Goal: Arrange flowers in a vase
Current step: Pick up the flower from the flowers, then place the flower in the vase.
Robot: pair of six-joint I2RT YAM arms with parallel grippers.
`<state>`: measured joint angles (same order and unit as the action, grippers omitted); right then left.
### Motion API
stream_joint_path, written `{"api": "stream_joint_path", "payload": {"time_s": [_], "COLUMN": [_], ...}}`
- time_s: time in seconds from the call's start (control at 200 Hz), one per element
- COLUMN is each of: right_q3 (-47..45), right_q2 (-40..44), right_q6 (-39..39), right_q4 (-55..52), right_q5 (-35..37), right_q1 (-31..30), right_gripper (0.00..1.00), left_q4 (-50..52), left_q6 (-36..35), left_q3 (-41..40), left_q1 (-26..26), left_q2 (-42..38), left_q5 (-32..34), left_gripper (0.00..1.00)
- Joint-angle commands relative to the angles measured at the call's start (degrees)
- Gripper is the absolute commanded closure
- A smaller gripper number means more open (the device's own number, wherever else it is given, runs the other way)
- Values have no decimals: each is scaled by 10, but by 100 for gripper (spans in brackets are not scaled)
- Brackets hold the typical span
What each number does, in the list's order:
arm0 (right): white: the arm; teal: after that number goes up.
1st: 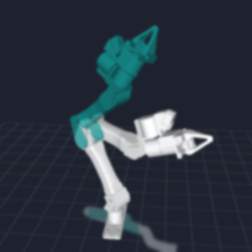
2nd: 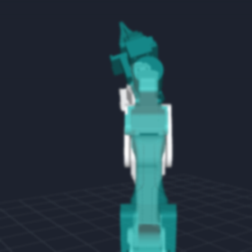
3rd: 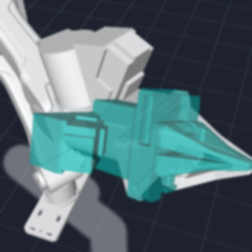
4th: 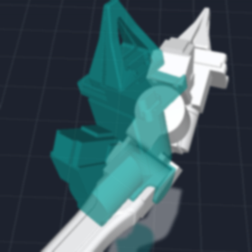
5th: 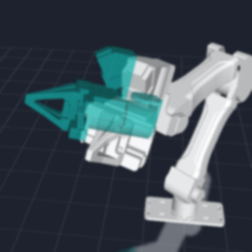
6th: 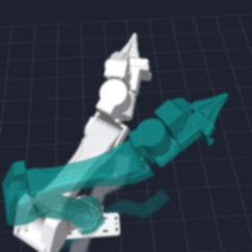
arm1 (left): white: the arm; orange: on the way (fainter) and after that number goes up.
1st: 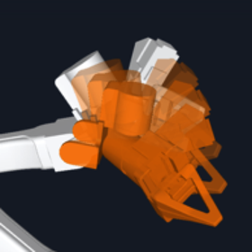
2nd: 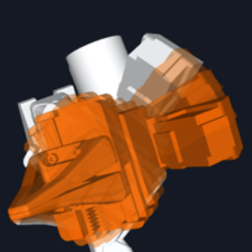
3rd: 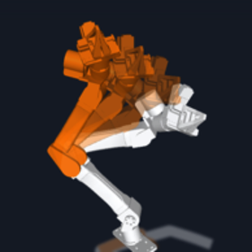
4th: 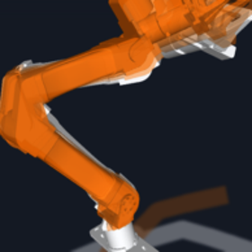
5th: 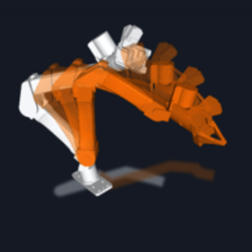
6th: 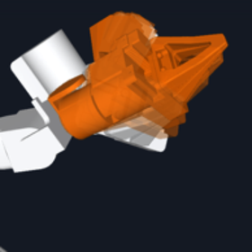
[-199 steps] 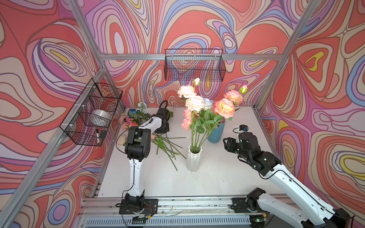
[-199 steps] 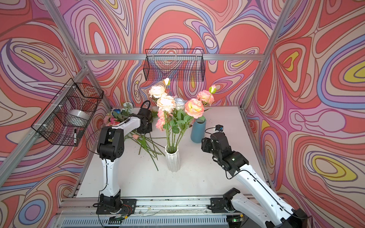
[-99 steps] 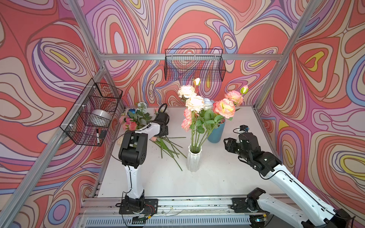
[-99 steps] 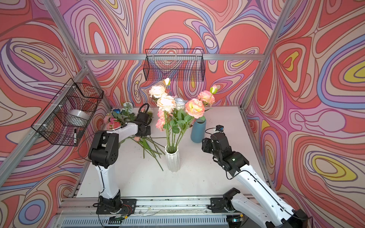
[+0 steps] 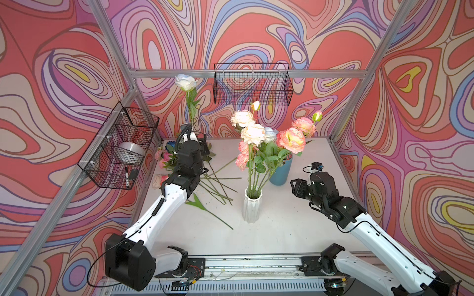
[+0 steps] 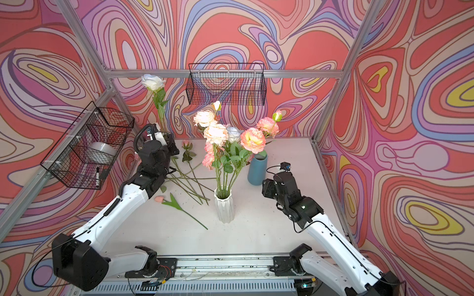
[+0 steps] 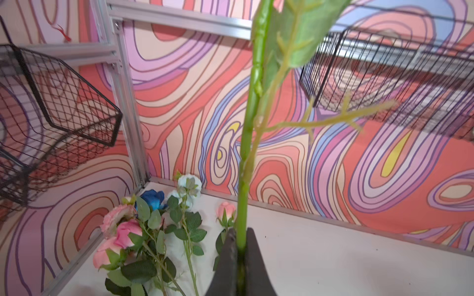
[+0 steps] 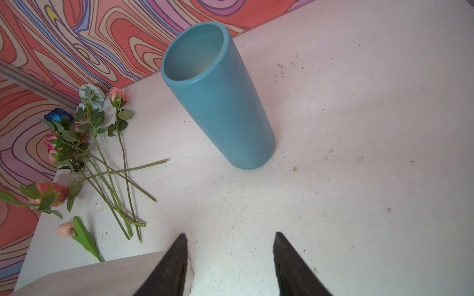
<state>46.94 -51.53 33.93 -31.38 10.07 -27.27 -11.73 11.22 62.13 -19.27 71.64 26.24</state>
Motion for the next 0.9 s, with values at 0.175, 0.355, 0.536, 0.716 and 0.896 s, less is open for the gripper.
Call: {"api": "stream_joint_path", "payload": {"time_s": [0.175, 0.355, 0.536, 0.716, 0.896], "right_q3": [27, 29, 33, 42, 44], "right_q2": [3, 5, -5, -20, -21], "right_q6": [-2, 1, 0, 3, 8], "right_q4": [-14, -13, -9, 2, 2], "right_q5": [0, 2, 0, -6, -4], "right_q1": [4, 3, 3, 3, 3], "right_gripper": [45, 45, 45, 45, 45], "left_q4": [34, 73, 54, -16, -72], "left_q6": [27, 130, 218, 236, 115], "left_q3": [-30, -43, -66, -97, -108], "left_q1": [-16, -27, -44, -120, -267], "left_q2": [-119, -230, -319, -337, -319], "left_q5": [0, -123, -257, -307, -248], "left_gripper": [100, 100, 100, 100, 100]}}
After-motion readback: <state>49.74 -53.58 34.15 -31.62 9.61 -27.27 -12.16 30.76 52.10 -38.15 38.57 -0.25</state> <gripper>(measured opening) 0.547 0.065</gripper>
